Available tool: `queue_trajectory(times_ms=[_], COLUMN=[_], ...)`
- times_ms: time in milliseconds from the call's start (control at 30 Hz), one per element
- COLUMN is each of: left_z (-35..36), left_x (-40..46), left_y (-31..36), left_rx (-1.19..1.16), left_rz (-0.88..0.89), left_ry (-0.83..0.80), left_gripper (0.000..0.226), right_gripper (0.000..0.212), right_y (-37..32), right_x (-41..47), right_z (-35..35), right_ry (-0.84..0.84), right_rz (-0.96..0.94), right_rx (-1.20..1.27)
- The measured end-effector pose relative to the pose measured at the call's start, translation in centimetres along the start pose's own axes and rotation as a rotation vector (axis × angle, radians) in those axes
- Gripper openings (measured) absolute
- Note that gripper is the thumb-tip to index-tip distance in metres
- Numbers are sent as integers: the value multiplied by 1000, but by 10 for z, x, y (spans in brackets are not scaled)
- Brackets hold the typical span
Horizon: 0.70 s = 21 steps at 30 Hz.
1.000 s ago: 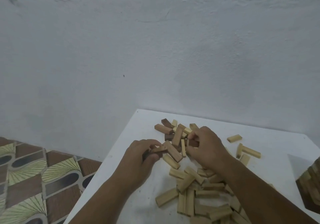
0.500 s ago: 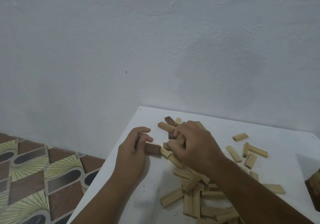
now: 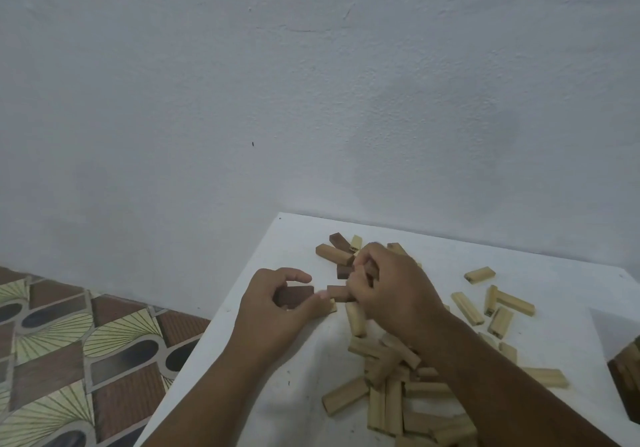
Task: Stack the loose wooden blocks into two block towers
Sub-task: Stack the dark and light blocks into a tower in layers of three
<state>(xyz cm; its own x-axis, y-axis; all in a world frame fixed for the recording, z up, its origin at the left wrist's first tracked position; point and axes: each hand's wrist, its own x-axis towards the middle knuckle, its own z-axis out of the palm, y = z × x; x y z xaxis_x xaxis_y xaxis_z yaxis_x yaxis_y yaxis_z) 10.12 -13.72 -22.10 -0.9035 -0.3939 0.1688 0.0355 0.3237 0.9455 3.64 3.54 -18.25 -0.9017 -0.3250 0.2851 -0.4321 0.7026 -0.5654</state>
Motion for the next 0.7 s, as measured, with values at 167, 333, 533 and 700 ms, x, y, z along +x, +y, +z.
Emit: queue_trajectory(times_ms=[167,333,533,700], left_z=[2,3,3,2], left_x=[0,-3,-5,-4], left_y=[-4,-3,-3,-3], left_rx=[108,90,164,209], left_rz=[79,124,283,352], left_ry=[-7,35,2,-81], left_gripper=[29,20,14,11], right_gripper=[7,17,22,19], right_y=[5,6,1,2], right_x=[15,22,18,3], right_z=[-4,2,7,-7], right_ry=[63,12,-9,71], right_rz=[109,174,210,215], right_rx=[3,-228,-245,-46])
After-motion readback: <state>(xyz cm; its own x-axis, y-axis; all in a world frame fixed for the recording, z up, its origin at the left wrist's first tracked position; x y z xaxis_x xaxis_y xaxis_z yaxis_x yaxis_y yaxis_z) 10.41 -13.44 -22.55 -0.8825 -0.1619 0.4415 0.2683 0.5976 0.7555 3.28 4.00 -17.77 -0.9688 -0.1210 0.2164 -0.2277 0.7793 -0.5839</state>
